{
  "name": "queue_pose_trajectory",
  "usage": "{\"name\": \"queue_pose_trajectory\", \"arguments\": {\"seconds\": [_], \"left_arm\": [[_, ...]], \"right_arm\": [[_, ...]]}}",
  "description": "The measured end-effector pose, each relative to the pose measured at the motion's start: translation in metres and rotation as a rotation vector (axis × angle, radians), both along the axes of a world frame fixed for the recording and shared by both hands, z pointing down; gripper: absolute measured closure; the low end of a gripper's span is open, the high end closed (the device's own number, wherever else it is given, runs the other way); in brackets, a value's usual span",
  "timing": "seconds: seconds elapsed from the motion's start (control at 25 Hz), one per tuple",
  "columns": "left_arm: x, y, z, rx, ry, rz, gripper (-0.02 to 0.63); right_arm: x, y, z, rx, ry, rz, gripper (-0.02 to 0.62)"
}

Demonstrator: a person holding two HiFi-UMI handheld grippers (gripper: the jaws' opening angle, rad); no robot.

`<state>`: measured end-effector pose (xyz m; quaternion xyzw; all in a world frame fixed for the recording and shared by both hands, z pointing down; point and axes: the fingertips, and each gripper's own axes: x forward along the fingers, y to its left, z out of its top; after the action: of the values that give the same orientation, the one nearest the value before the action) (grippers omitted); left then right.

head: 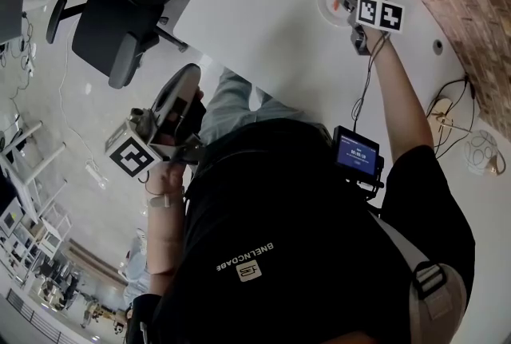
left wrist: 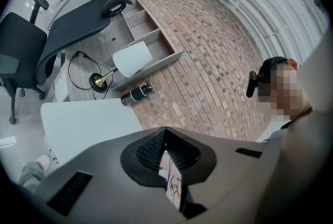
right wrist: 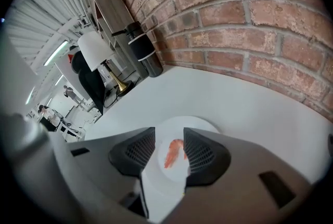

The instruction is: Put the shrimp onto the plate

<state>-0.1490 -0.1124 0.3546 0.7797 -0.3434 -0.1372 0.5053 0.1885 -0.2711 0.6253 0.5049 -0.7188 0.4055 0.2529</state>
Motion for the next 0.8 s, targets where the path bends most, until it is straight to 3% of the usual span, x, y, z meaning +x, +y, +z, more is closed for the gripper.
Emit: {"name": "queue_pose_trajectory", "arguments": {"seconds": [0.8], "left_arm": [[0.025, 0.002, -0.015, 0.034, 0.037, 0.136, 0.614]], "right_arm": [[-0.009, 0.023, -0.141, 0.265, -0.111, 0.028, 0.428]]}}
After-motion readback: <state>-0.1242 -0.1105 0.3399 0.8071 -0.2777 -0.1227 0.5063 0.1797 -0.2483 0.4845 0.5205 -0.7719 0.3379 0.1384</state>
